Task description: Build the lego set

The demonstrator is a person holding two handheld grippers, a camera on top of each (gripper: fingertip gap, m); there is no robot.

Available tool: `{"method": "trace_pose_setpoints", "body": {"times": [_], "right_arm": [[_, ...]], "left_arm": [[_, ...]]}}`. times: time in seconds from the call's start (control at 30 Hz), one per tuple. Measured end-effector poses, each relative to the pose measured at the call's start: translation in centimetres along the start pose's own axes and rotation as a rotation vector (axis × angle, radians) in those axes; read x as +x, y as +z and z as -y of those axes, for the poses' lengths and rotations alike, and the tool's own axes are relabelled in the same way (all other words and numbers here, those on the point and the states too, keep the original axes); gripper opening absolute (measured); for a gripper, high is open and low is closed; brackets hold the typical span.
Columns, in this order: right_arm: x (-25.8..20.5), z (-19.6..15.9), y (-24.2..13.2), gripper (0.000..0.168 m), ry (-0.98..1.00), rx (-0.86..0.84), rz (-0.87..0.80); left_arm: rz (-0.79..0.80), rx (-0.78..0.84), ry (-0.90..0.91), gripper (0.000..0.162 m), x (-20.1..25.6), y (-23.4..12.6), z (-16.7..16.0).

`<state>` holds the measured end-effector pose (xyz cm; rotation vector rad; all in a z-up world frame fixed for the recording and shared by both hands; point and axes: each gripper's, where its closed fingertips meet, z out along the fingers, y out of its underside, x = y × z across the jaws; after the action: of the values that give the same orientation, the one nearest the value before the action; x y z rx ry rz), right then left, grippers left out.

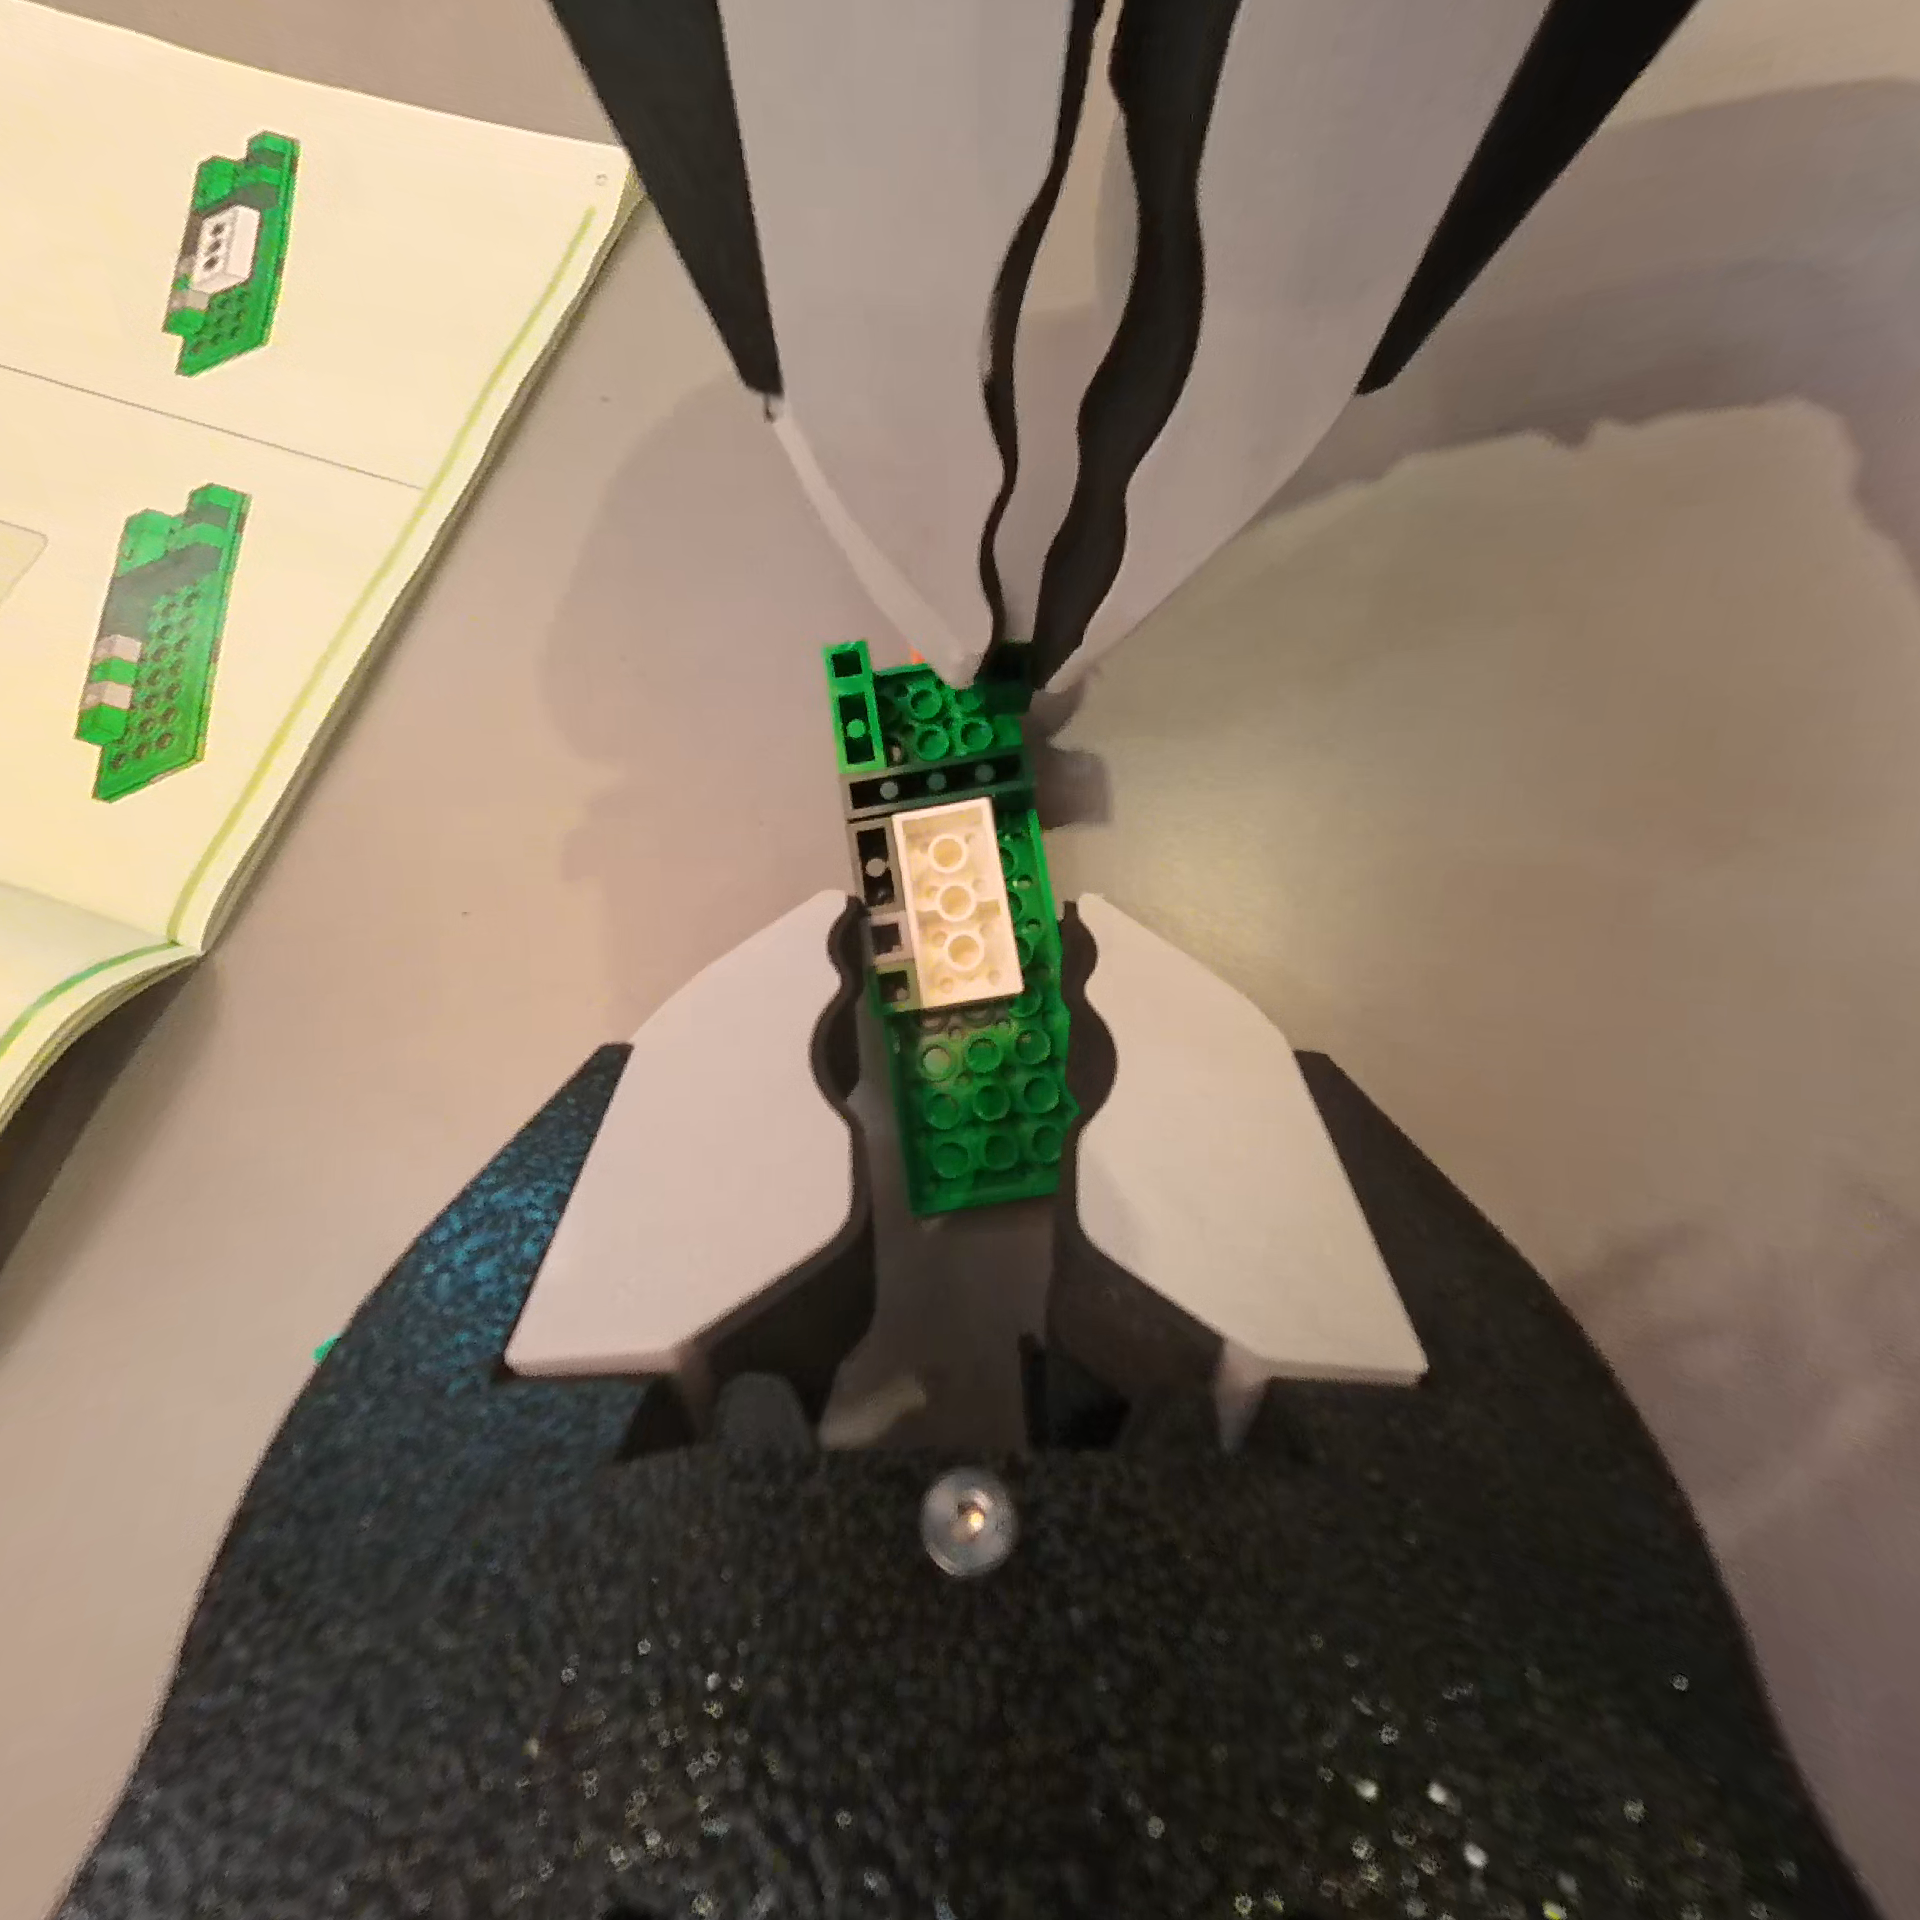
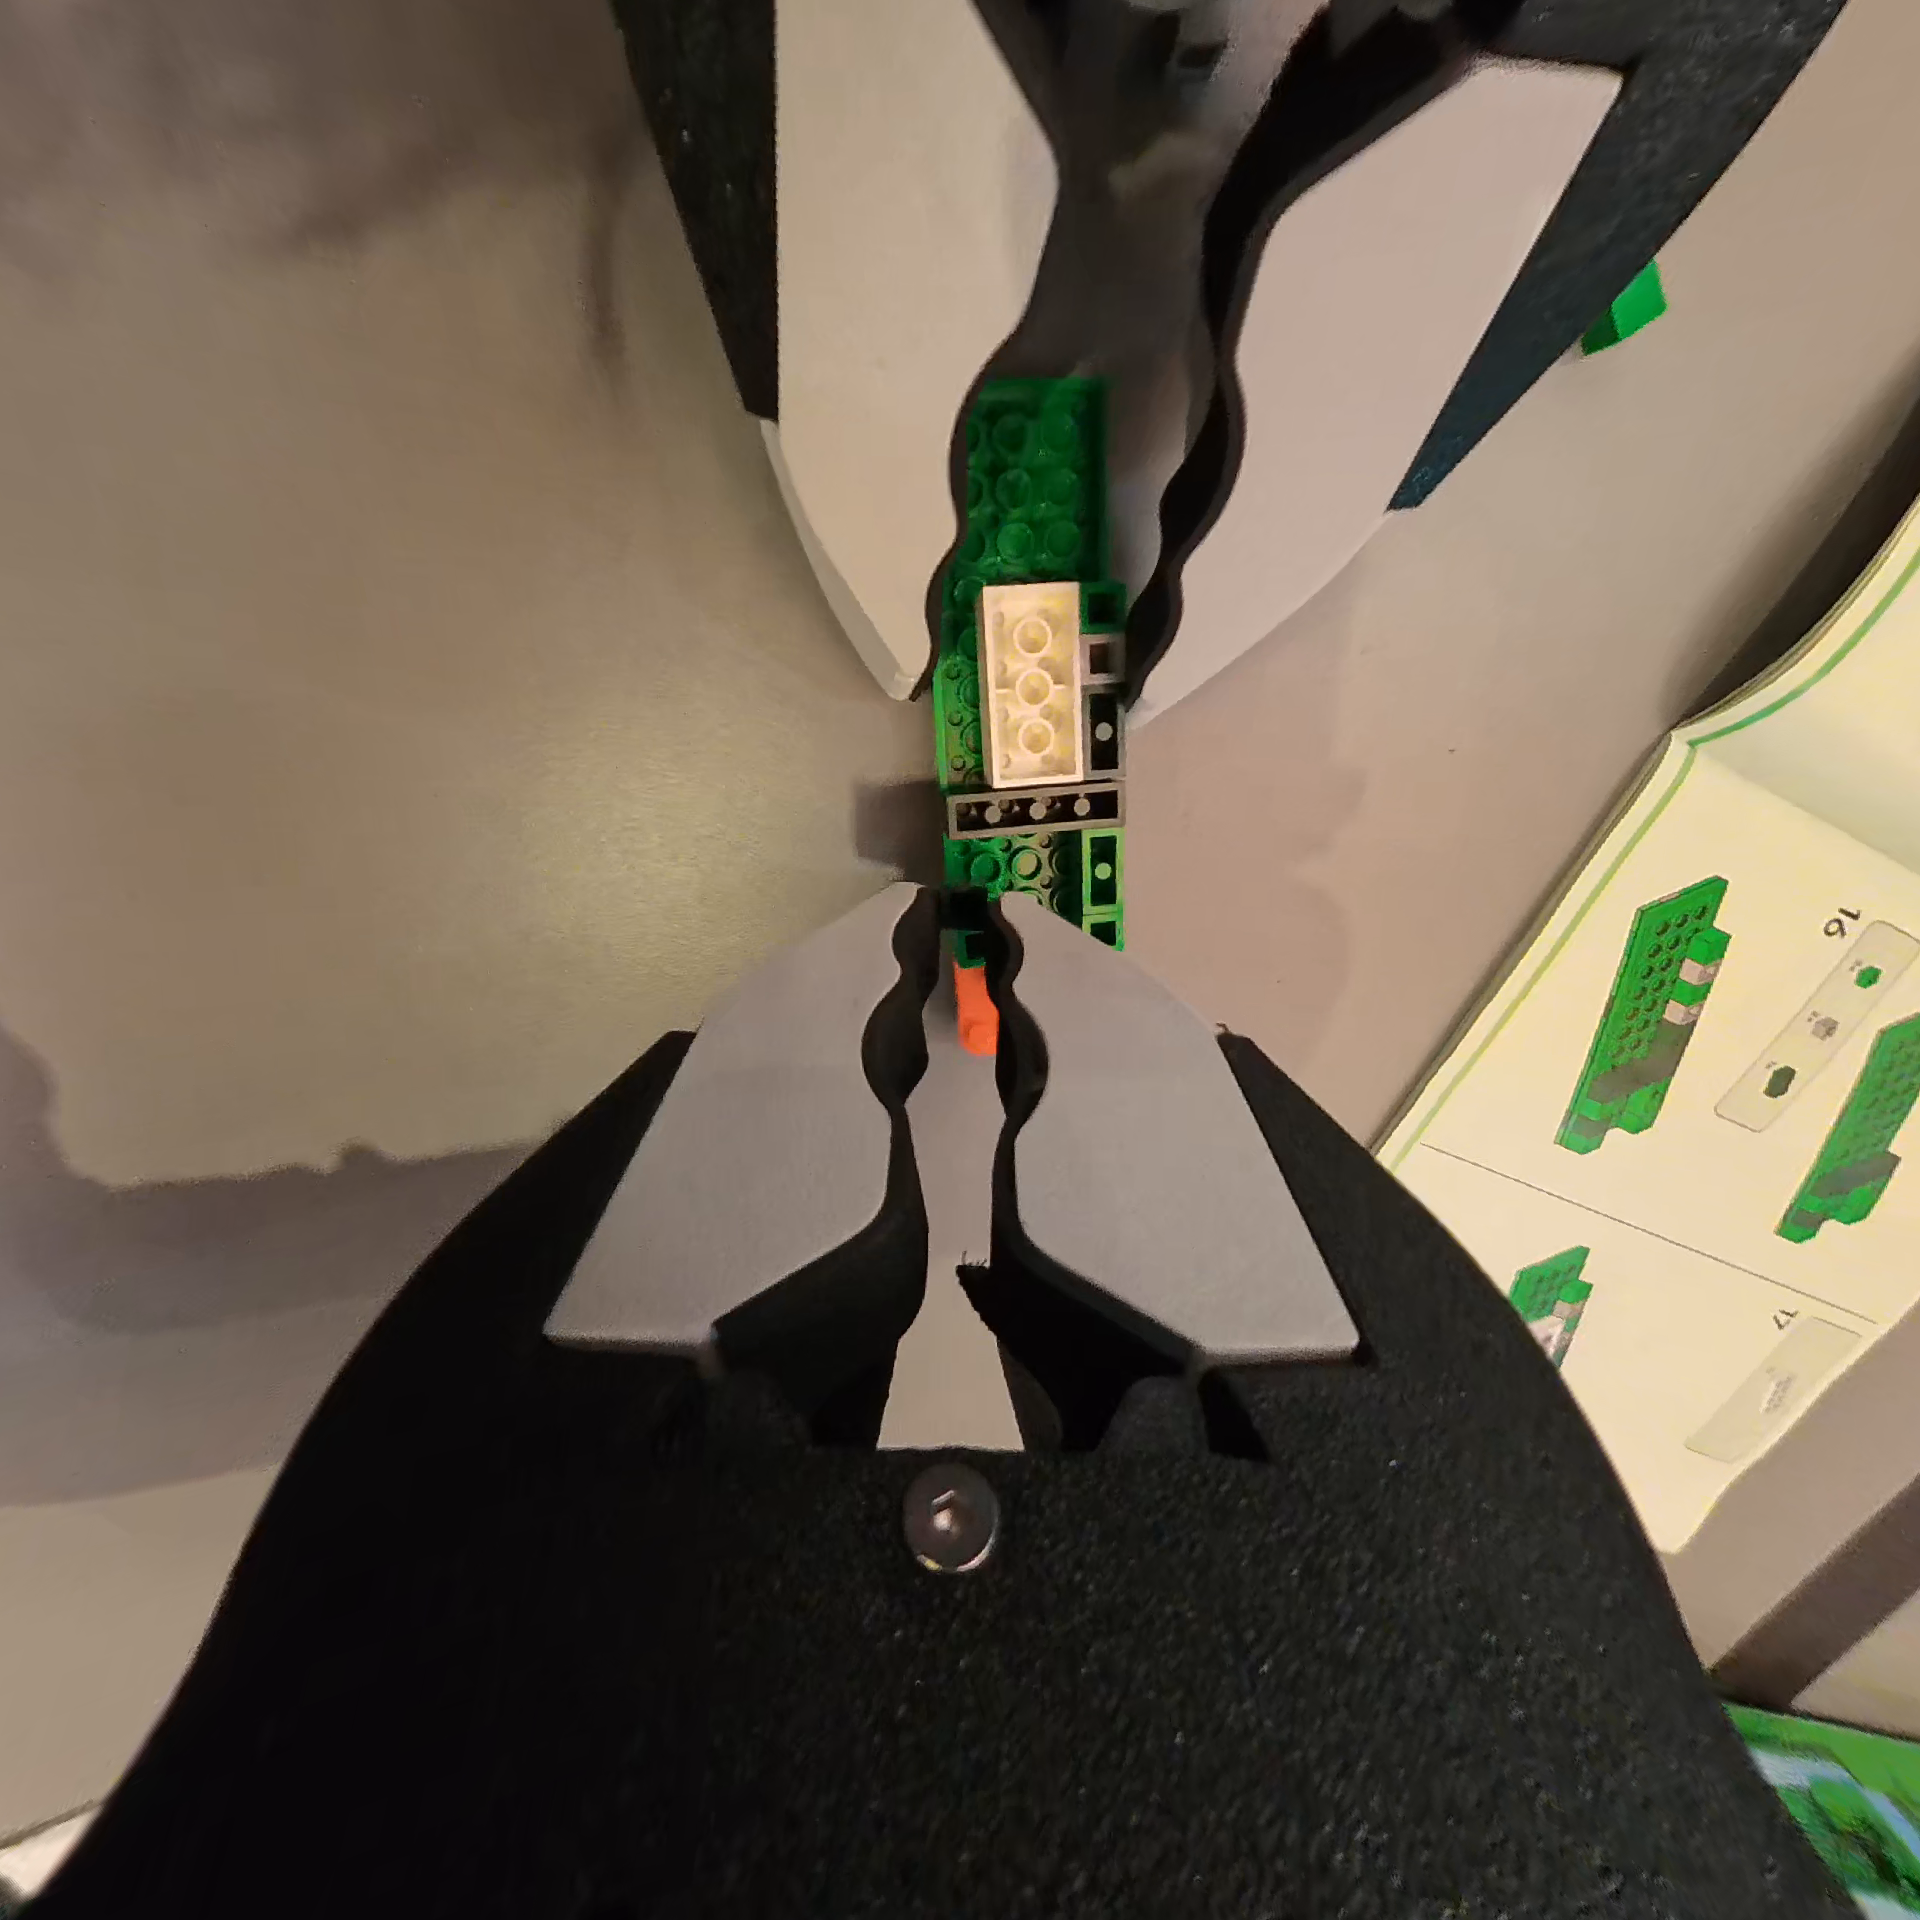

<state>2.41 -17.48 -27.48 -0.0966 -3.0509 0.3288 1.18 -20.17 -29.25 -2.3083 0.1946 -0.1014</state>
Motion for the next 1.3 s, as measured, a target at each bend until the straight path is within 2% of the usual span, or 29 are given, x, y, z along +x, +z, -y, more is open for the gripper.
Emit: {"method": "trace_pose_setpoints", "body": {"times": [0.97, 1.3], "right_arm": [[0.34, -0.31, 0.64, 0.008, -0.016, -0.043, 0.077], [0.34, 0.10, 0.65, 0.008, 0.023, 0.016, 0.019]], "left_arm": [[-0.023, 0.055, -0.005, 0.035, -0.19, -0.05, 0.12], [-0.025, 0.049, -0.008, 0.036, -0.18, -0.02, 0.02]]}}
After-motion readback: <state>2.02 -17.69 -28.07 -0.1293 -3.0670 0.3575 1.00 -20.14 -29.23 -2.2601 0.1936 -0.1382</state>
